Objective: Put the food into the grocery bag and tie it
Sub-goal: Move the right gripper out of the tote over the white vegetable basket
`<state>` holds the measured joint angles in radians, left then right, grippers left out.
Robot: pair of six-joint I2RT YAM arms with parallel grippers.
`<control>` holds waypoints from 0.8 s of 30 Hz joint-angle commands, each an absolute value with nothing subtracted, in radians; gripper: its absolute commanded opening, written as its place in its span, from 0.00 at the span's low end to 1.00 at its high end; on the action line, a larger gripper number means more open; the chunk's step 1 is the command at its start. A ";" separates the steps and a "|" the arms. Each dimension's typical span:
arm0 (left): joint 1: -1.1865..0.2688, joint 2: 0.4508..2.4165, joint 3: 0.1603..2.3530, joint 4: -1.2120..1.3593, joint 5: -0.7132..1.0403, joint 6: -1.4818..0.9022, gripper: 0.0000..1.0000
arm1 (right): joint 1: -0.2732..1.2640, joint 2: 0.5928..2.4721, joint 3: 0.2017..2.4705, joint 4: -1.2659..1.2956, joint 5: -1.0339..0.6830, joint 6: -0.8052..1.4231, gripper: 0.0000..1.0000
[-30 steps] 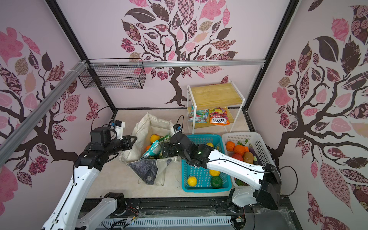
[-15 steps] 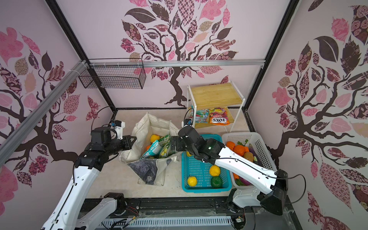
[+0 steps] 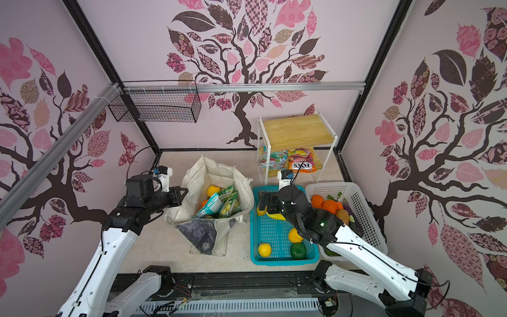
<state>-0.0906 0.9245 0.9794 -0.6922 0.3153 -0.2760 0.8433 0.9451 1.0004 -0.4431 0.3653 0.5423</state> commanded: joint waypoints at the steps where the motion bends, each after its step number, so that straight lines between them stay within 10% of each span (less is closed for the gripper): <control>1: -0.095 0.925 0.952 -0.698 0.314 -0.262 0.00 | 0.835 0.985 1.024 -0.473 0.491 0.568 1.00; 24: -0.097 0.931 0.954 -0.703 0.302 -0.259 0.00 | 0.158 0.888 0.864 -0.591 0.250 0.861 1.00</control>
<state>-0.0925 0.9321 0.9794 -0.6922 0.3084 -0.2760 0.1894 0.9260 0.8532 -0.5724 0.2829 0.8047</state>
